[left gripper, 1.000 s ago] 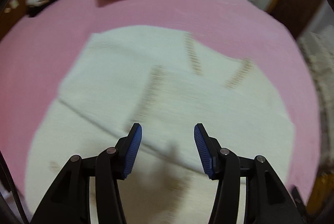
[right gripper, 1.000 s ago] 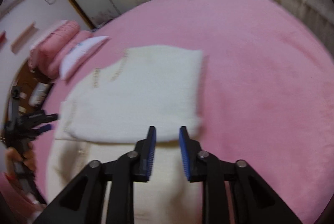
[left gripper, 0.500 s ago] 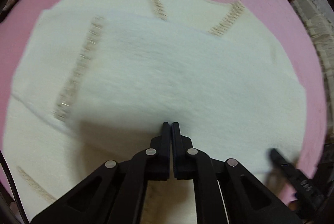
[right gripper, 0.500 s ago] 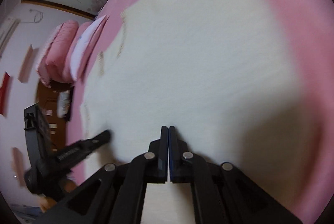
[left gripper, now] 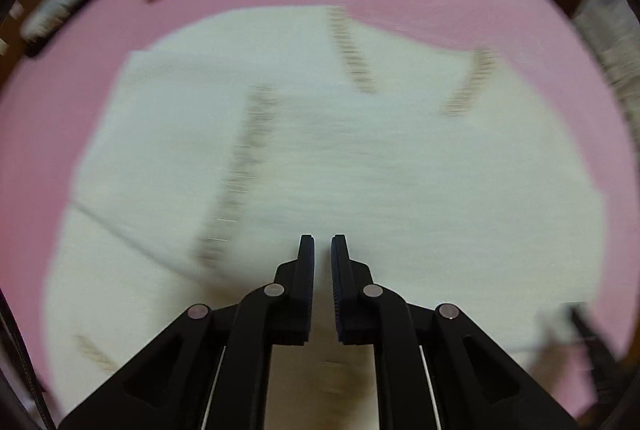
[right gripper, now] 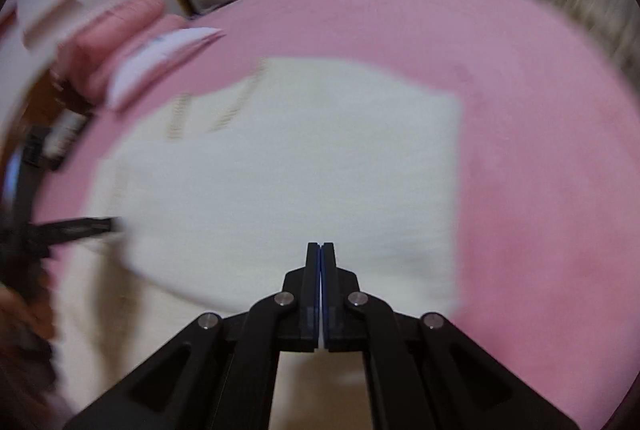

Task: Fold large clothes
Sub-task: 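Smooth the folded cardigan with both closed grippers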

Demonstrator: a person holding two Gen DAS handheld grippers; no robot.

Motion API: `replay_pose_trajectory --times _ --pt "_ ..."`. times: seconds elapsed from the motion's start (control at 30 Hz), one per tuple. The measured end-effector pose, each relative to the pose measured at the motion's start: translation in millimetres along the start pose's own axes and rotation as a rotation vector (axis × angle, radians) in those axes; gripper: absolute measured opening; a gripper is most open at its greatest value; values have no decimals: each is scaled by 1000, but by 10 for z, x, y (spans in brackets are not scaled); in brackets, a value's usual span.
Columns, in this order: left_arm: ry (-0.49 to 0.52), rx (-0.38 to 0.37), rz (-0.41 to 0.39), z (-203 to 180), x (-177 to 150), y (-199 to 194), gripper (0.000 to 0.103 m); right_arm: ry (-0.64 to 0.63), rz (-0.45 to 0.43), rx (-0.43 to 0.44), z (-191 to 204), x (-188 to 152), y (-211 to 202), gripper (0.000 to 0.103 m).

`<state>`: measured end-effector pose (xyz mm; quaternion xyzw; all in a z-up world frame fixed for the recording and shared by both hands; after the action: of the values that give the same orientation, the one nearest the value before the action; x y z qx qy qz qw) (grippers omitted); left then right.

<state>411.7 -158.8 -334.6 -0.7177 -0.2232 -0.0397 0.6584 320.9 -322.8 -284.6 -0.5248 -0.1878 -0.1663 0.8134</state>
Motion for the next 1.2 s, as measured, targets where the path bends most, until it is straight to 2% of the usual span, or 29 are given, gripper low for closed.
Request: replay_pose_trajectory --times 0.1,0.17,0.23,0.27,0.37,0.47,0.5,0.53,0.6,0.67,0.73,0.83,1.07,1.2 --pt "-1 -127 31 -324 29 140 6 146 77 173 145 -37 311 0" --pt "2 -160 50 -502 136 276 6 211 113 220 182 -8 518 0" --pt "1 -187 53 -620 289 429 6 249 101 253 181 131 706 0" --pt "5 -176 48 -637 384 496 6 257 93 255 172 216 771 0" --pt "6 -127 29 -589 606 622 5 224 61 225 176 381 831 0" --pt "-41 -91 19 -425 757 659 1 98 3 96 -30 656 828 0" --pt "-58 -48 -9 -311 824 653 1 89 -16 55 -161 746 861 0" --pt "-66 -8 -26 -241 870 636 1 99 -29 39 -319 792 819 0" --pt "-92 76 -50 -10 932 663 1 130 -59 -51 -669 862 699 0" --pt "-117 66 -41 171 992 748 1 170 -80 -109 -941 888 542 0" --pt "-102 29 -21 186 990 793 1 215 -79 -104 -1079 877 455 0" --pt "-50 58 -6 147 970 794 1 270 -65 -80 -1153 762 345 0" --pt "-37 93 2 214 657 690 1 259 16 -91 -857 430 328 0" --pt "-3 115 -2 230 441 642 1 259 66 -83 -753 76 193 0"
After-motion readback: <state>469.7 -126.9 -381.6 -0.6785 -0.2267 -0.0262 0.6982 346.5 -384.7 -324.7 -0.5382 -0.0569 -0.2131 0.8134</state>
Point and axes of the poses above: each gripper's, at about its wrist camera, not at the fingertips, and y roughly the way its jaws point, z to its left, x to its top, the point moved 7 cm from there along y, roughly the way its jaws point
